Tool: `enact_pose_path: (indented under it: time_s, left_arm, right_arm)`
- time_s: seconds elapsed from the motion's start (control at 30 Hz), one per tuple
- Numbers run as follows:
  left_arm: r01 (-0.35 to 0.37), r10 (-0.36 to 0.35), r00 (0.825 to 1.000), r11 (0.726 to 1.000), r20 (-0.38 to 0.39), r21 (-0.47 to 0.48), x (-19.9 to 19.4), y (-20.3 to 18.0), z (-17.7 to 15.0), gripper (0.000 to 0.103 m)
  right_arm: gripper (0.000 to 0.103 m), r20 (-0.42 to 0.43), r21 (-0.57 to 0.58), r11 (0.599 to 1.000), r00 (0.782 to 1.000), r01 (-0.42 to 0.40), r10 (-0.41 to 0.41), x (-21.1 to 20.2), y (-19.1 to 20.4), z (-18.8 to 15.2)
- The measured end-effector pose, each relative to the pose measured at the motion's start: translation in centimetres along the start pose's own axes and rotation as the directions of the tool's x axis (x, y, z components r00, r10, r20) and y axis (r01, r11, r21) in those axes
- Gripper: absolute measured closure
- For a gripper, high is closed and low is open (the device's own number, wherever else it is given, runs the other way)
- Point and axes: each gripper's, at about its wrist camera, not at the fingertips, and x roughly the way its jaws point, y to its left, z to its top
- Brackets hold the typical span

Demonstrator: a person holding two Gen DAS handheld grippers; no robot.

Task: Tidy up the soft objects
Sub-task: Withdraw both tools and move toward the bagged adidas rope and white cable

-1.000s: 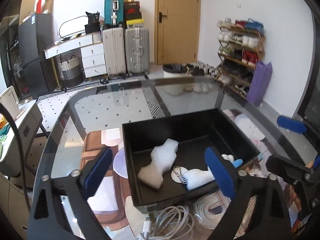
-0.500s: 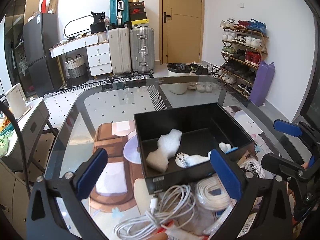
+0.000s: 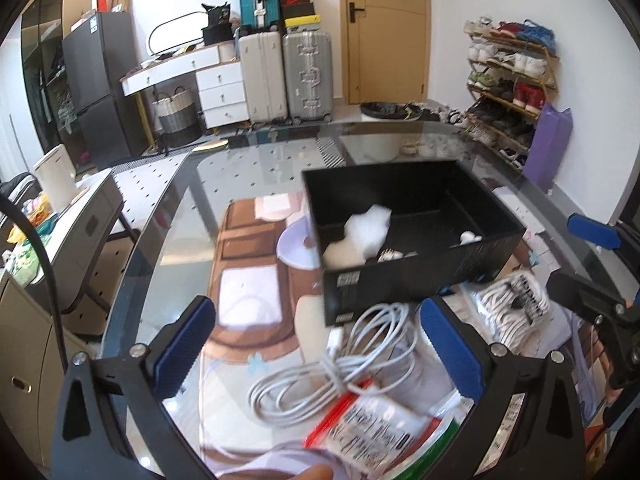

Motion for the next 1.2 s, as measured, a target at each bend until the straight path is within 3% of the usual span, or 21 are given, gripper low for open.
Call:
enact_pose_path:
  time_s: [0.5,1.2]
  left_arm:
    - [-0.013,0.012,0.996,1.000,-0.087,-0.005,0.0,0.2,-2.1,0.000]
    - [-0.038,0.039,0.991,0.999,-0.131,0.004,0.3,0.3,-4.2,0.000]
  right_arm:
    - [0.001,-0.053,0.021,1.000,0.999,-0.007,0.008,0.9,-0.1,-1.2]
    - [0.001,-0.111,0.029,0.999,0.993,-0.044,0.047,1.4,-1.0,-2.5]
